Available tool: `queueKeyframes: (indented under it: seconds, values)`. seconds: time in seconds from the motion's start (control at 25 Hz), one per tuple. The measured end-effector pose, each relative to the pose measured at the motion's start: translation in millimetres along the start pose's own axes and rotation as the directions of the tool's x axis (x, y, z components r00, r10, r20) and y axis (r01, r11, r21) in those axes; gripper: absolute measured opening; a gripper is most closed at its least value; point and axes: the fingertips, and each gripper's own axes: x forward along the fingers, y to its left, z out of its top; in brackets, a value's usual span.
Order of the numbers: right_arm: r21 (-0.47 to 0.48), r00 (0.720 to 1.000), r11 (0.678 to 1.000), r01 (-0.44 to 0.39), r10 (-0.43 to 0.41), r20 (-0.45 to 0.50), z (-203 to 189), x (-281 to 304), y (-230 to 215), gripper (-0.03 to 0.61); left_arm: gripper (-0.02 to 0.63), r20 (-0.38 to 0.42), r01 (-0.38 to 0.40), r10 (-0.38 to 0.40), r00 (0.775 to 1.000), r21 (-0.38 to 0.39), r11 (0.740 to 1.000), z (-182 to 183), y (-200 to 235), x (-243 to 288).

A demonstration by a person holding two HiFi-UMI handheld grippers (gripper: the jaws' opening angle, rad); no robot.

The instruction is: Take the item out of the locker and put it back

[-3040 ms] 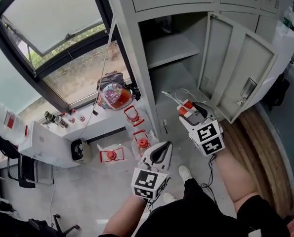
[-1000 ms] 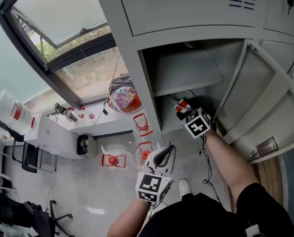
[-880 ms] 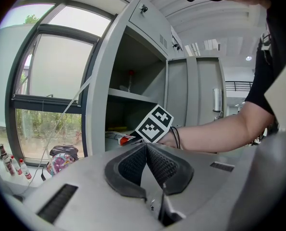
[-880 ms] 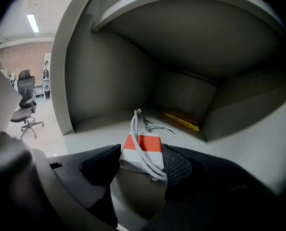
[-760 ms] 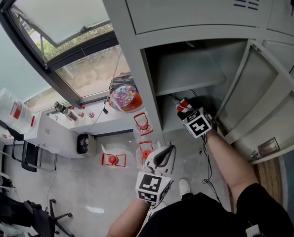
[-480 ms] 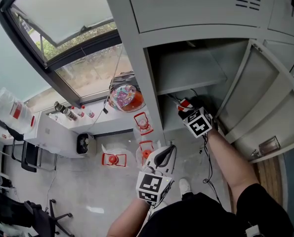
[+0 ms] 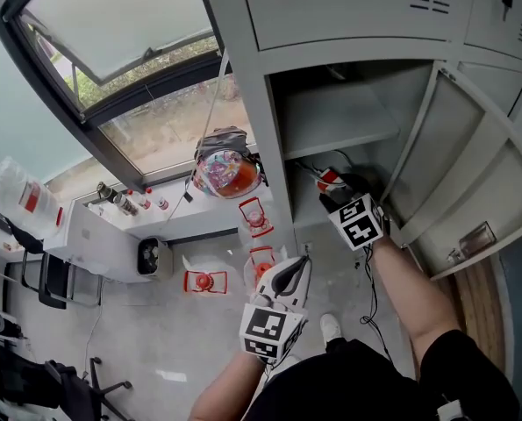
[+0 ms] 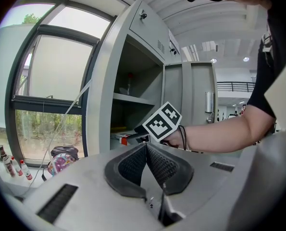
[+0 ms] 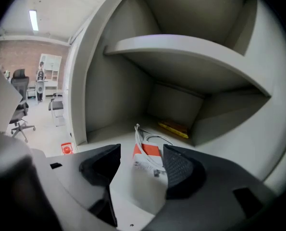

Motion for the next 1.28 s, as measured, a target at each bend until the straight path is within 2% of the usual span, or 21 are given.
queueKeyframes:
  seconds: [0.12, 0.24, 0.36, 0.4, 0.56, 0.72, 1.0, 1.28]
  values:
    - [0.061, 0.998, 0.998, 0.017, -0.02, 0.056, 11, -23, 4, 0.309, 0.017, 0.006, 0.015, -0.015, 1.0, 0.005, 1.0, 1, -5, -10]
    - [0.117, 0.991, 0.992, 0.041, -0.055, 0.121, 22, -51, 11, 0.246, 0.017, 0.011, 0.031, -0.031, 0.999, 0.008, 0.999, -1, -11, -23]
    - [0.171, 0.977, 0.982, 0.079, -0.11, 0.185, 30, -83, 17, 0.078, 0.017, 0.018, 0.047, -0.047, 0.999, 0.011, 0.999, -2, -18, -37]
    - [0.192, 0.972, 0.978, 0.081, -0.121, 0.204, 32, -93, 20, 0.054, 0.017, 0.02, 0.053, -0.054, 0.998, 0.012, 0.998, -2, -21, -42]
    - [0.25, 0.96, 0.967, 0.059, -0.123, 0.25, 39, -132, 45, 0.054, 0.017, 0.027, 0.081, -0.082, 0.996, 0.015, 0.997, -5, -30, -68]
    - [0.263, 0.957, 0.963, 0.053, -0.125, 0.263, 39, -164, 76, 0.054, 0.017, 0.029, 0.104, -0.104, 0.994, 0.017, 0.994, -12, -36, -95]
    - [0.287, 0.965, 0.957, 0.039, -0.111, 0.238, 17, -205, 129, 0.052, 0.017, 0.016, 0.129, -0.128, 0.992, -0.019, 0.992, -32, -45, -125]
    - [0.336, 0.972, 0.942, 0.025, -0.101, 0.21, -6, -237, 156, 0.053, 0.017, 0.013, 0.143, -0.143, 0.99, -0.039, 0.989, -38, -60, -134]
